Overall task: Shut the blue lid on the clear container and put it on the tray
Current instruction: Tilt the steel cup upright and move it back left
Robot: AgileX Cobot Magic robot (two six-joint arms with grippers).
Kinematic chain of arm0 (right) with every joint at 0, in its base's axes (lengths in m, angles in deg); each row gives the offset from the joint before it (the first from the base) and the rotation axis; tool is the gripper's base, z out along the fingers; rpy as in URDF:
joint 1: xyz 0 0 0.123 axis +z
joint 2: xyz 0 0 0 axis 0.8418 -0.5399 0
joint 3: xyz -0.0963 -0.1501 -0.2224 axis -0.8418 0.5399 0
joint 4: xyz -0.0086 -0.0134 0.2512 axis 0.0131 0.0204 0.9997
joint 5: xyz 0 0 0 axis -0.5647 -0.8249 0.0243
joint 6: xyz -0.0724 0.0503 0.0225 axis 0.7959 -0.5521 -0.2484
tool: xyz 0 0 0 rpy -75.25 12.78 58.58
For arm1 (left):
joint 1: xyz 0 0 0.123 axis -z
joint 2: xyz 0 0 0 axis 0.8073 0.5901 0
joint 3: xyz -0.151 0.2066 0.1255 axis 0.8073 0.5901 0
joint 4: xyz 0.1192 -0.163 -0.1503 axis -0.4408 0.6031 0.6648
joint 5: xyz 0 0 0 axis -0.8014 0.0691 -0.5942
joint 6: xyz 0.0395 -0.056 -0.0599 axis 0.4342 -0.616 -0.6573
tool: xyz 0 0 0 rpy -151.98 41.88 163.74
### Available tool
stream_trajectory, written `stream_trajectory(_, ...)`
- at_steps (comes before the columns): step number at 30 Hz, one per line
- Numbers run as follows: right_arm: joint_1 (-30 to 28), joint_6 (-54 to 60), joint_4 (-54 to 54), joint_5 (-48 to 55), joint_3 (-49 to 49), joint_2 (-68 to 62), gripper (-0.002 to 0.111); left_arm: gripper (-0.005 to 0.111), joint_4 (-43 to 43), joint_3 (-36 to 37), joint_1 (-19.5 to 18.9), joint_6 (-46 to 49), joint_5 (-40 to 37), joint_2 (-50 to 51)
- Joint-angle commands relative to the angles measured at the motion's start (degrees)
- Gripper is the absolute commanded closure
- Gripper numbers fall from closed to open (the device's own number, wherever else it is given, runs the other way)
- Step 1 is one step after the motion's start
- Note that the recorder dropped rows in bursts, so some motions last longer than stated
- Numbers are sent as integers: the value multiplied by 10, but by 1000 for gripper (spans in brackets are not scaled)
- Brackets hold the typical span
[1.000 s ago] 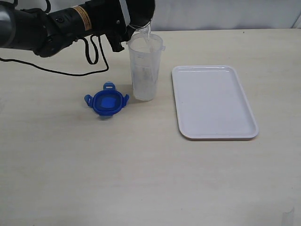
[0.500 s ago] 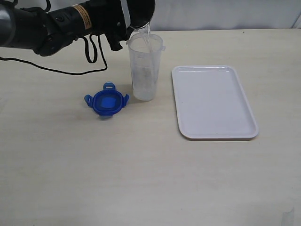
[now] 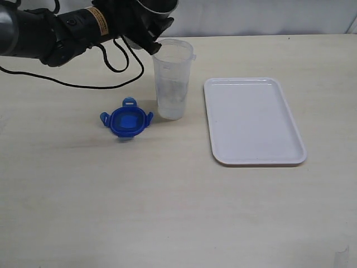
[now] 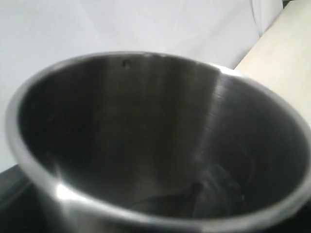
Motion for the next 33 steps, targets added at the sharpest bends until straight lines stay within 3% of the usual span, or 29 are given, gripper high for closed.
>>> stream_trajectory(1, -1, 4, 0, -6, 1, 3, 104, 107, 20, -6, -3, -115, 11, -11)
stream_trajectory(6, -1, 4, 0, -6, 1, 3, 104, 107, 88, -6, -31, -236, 11, -11)
stream_trajectory(12, -1, 4, 0, -6, 1, 3, 104, 107, 67, -6, -62, -293, 7, -11)
stream_trajectory(25, -1, 4, 0, -6, 1, 3, 104, 107, 67, -6, -70, -290, 33, -32)
stream_trajectory(33, -1, 4, 0, -6, 1, 3, 104, 107, 93, -6, -75, -206, 18, -76)
